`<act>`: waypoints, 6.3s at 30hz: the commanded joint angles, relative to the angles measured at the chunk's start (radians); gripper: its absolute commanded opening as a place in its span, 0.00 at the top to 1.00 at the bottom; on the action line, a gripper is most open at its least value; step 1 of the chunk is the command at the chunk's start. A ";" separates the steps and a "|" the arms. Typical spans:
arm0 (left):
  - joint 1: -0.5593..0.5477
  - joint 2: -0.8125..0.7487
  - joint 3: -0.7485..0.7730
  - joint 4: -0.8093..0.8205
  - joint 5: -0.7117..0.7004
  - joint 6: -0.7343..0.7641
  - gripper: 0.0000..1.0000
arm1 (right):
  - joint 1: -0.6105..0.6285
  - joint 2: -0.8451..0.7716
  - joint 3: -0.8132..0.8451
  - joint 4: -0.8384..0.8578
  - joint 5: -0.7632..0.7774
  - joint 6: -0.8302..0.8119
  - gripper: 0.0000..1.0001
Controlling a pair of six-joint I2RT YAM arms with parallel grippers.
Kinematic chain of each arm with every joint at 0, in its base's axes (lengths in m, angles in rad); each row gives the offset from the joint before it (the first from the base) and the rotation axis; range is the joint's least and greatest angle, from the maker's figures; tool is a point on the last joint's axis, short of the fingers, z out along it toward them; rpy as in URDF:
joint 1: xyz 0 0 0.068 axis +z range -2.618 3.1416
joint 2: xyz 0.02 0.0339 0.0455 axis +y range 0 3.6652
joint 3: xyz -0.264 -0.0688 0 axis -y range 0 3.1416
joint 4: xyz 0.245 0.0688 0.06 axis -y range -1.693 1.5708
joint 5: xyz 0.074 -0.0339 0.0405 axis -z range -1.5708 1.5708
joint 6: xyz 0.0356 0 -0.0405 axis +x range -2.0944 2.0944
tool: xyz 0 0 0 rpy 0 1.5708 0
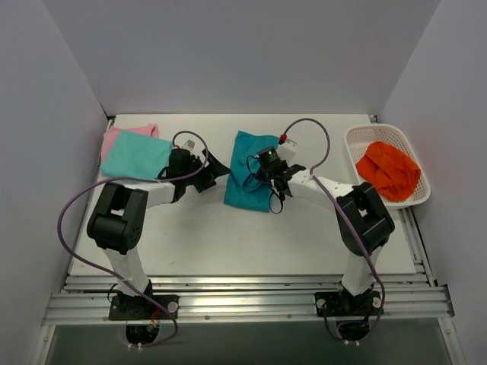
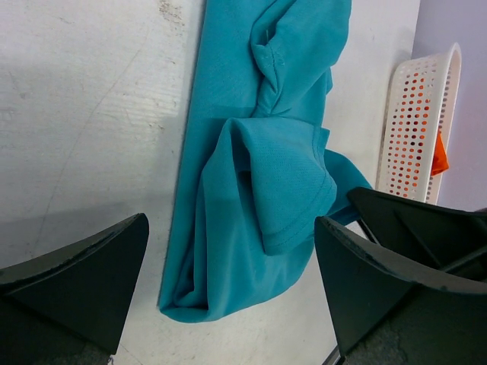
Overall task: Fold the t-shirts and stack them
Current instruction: Fold the folded rectangular tshirt in 1/3 of the way, then grab one side of the 2/3 rectangular tshirt with both arms, then fold the long partially folded tshirt into a neat square
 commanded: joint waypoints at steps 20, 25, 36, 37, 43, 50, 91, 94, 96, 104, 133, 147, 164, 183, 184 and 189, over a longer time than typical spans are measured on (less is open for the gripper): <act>0.044 0.052 0.081 0.093 0.057 -0.012 0.00 | -0.075 -0.034 -0.021 0.024 -0.071 -0.021 0.62; 0.046 0.067 0.074 0.113 0.066 -0.020 0.00 | -0.053 -0.023 -0.064 0.044 -0.082 -0.001 0.61; 0.046 0.076 0.069 0.123 0.077 -0.021 0.00 | -0.019 0.009 -0.052 0.041 -0.071 0.013 0.65; 0.046 0.078 0.069 0.125 0.077 -0.023 0.00 | -0.019 0.009 -0.050 0.038 -0.074 0.011 0.65; 0.052 0.081 0.063 0.131 0.080 -0.023 0.00 | -0.012 -0.020 -0.079 0.034 -0.061 0.011 0.66; 0.055 0.087 0.057 0.148 0.088 -0.029 0.00 | -0.013 -0.043 -0.139 0.070 -0.077 0.011 0.77; 0.093 0.124 0.043 0.226 0.151 -0.064 0.00 | -0.197 0.402 0.482 -0.017 -0.222 0.028 0.00; 0.093 0.112 0.026 0.242 0.154 -0.072 0.00 | -0.191 0.342 0.488 -0.025 -0.194 0.013 0.00; 0.093 0.096 0.012 0.251 0.151 -0.076 0.00 | -0.188 0.288 0.509 -0.052 -0.151 -0.019 0.00; 0.066 -0.013 -0.077 0.261 0.116 -0.090 0.00 | -0.194 -0.006 0.254 -0.101 0.048 -0.079 0.00; -0.079 0.101 -0.089 0.327 0.066 -0.106 0.07 | 0.062 -0.028 -0.319 0.279 -0.001 0.070 0.05; -0.068 0.185 -0.046 0.357 0.089 -0.116 0.07 | 0.051 0.008 -0.300 0.291 -0.010 0.041 1.00; -0.115 -0.025 -0.115 0.288 0.063 -0.090 0.95 | 0.159 -0.262 -0.334 0.140 0.085 0.057 1.00; -0.215 -0.596 -0.129 -0.183 -0.055 -0.027 0.95 | 0.433 -0.563 -0.280 -0.295 0.355 0.261 1.00; -0.215 -0.597 -0.126 -0.186 -0.053 -0.027 0.95 | 0.433 -0.563 -0.274 -0.305 0.358 0.264 1.00; -0.212 -0.559 -0.094 -0.180 -0.038 -0.026 0.94 | 0.416 -0.548 -0.233 -0.331 0.378 0.252 1.00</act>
